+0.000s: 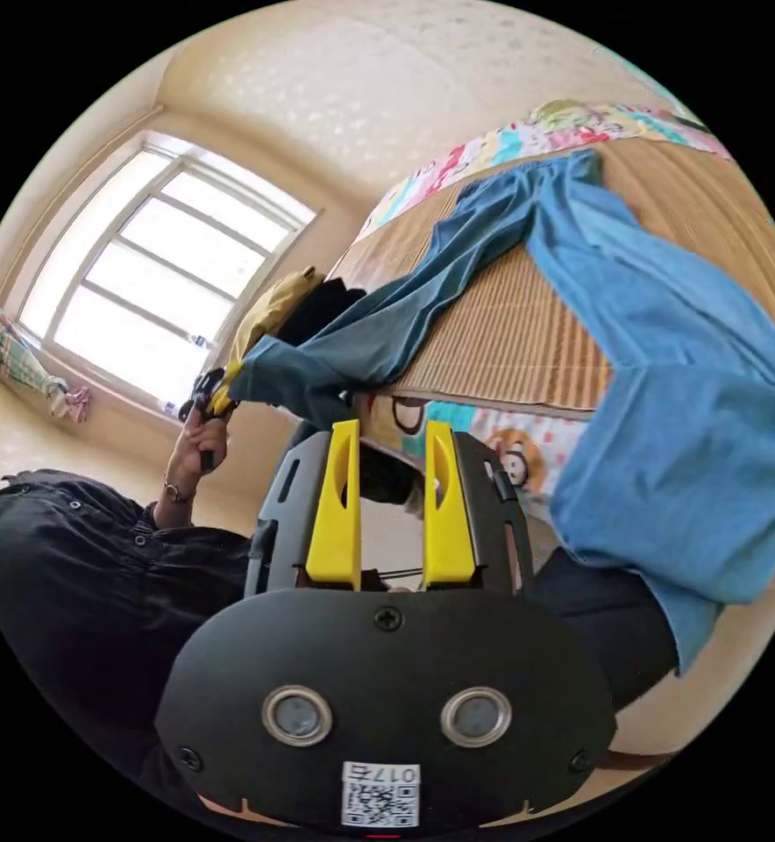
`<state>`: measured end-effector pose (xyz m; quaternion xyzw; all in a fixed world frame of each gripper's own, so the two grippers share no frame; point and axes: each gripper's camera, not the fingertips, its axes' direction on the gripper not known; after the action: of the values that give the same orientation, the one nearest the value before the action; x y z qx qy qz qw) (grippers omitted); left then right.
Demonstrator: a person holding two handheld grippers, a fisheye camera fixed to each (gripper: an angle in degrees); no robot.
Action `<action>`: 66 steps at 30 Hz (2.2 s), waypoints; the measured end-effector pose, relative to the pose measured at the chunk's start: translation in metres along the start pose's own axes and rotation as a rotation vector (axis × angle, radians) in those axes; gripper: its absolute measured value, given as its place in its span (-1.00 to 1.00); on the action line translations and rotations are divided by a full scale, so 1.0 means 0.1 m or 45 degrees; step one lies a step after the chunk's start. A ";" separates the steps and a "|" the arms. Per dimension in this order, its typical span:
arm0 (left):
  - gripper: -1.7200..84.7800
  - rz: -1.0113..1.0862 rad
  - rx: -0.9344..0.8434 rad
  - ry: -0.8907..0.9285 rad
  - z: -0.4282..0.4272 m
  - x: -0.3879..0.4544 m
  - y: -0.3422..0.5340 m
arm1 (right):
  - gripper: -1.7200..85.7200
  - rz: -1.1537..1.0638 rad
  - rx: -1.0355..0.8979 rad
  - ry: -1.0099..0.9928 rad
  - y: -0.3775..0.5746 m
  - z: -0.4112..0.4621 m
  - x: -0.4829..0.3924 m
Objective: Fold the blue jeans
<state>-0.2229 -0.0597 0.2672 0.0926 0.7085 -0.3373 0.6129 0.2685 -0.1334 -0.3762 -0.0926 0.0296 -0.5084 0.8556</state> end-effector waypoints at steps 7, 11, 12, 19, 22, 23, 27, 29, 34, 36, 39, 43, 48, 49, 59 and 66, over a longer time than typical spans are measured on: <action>-0.97 -0.029 0.047 -0.033 -0.29 0.20 0.04 | -0.60 0.006 -0.164 -0.320 -0.32 1.53 -0.29; -0.97 -0.084 0.055 -0.060 -0.33 0.05 0.24 | -0.57 0.080 -0.237 -0.601 -0.53 1.88 0.00; -0.97 -0.123 0.063 -0.054 -0.36 -0.03 0.30 | -0.58 0.080 -0.241 -0.598 -0.57 1.89 0.01; -0.98 -0.055 -0.053 -0.049 -0.52 0.09 0.38 | -0.87 -0.184 -0.073 -0.815 -0.92 0.96 -0.37; -0.98 0.143 -0.251 -0.015 -0.44 0.36 0.49 | -0.89 -0.431 -0.060 -0.848 -0.87 0.21 -0.68; -0.98 0.167 -0.310 -0.010 -0.39 0.39 0.53 | -0.89 -0.523 -0.118 -0.776 -0.79 0.04 -0.84; -0.98 0.204 -0.694 -0.261 0.18 0.35 0.92 | -0.90 -0.607 -0.460 -0.536 -0.44 0.18 -1.09; -0.98 0.135 -0.828 -0.412 0.44 0.18 1.10 | -0.90 -0.482 -0.663 -0.432 -0.18 0.58 -0.96; -0.98 -0.120 -0.851 -0.650 0.63 -0.23 1.42 | -0.92 -0.225 -0.503 -0.678 0.02 0.62 -0.65; -0.97 -0.149 -0.748 -0.593 0.55 -0.23 1.47 | -0.91 -0.137 -0.346 -0.578 -0.02 0.47 -0.52; -0.94 -0.109 -0.633 -0.612 0.47 -0.09 1.49 | -0.88 -0.007 -0.169 -0.377 -0.18 0.20 -0.30; -0.90 0.033 -0.521 -0.668 0.48 0.27 1.49 | -0.85 0.357 0.211 0.007 -0.25 -0.54 0.17; -0.97 0.090 -0.445 -0.594 0.64 0.43 1.63 | -0.76 0.734 0.425 0.405 -0.03 -1.17 0.51; -0.97 0.082 -0.458 -0.564 0.73 0.41 1.67 | -0.74 0.736 0.387 0.517 -0.03 -1.20 0.50; -0.96 0.101 -0.560 -0.446 1.16 0.47 1.88 | -0.65 1.179 0.687 0.381 1.26 -1.91 1.59; -0.95 0.053 -0.533 -0.359 1.07 0.35 1.91 | -0.67 1.143 0.762 -0.343 2.10 -1.64 2.13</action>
<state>-0.0408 0.0111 0.1623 -0.0697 0.6682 -0.1802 0.7185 0.5290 -0.2426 -0.5671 0.1119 -0.1893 -0.0639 0.9734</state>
